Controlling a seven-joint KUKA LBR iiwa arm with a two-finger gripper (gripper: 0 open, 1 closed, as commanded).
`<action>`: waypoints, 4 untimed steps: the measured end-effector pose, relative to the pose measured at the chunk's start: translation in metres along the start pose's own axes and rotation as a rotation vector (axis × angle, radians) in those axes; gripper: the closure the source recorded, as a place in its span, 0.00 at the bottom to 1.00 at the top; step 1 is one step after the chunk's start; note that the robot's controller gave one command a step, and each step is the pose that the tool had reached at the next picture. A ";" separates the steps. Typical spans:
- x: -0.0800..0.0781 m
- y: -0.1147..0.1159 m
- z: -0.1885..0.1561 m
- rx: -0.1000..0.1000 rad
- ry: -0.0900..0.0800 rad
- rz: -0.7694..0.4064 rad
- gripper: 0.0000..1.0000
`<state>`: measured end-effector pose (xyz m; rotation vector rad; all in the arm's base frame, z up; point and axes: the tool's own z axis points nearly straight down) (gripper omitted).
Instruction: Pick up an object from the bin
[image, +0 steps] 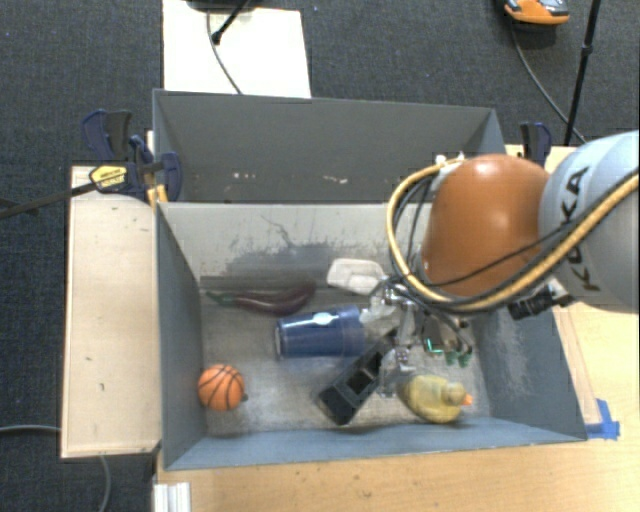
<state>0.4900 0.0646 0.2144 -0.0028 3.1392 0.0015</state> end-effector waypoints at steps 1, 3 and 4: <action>-0.002 -0.004 0.044 0.000 -0.005 -0.076 0.00; -0.010 -0.013 0.134 0.006 0.017 -0.098 1.00; 0.000 -0.050 -0.028 -0.001 0.008 -0.368 1.00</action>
Offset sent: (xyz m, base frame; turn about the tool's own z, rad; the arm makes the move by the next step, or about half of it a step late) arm 0.0091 -0.0102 -0.1444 -0.1022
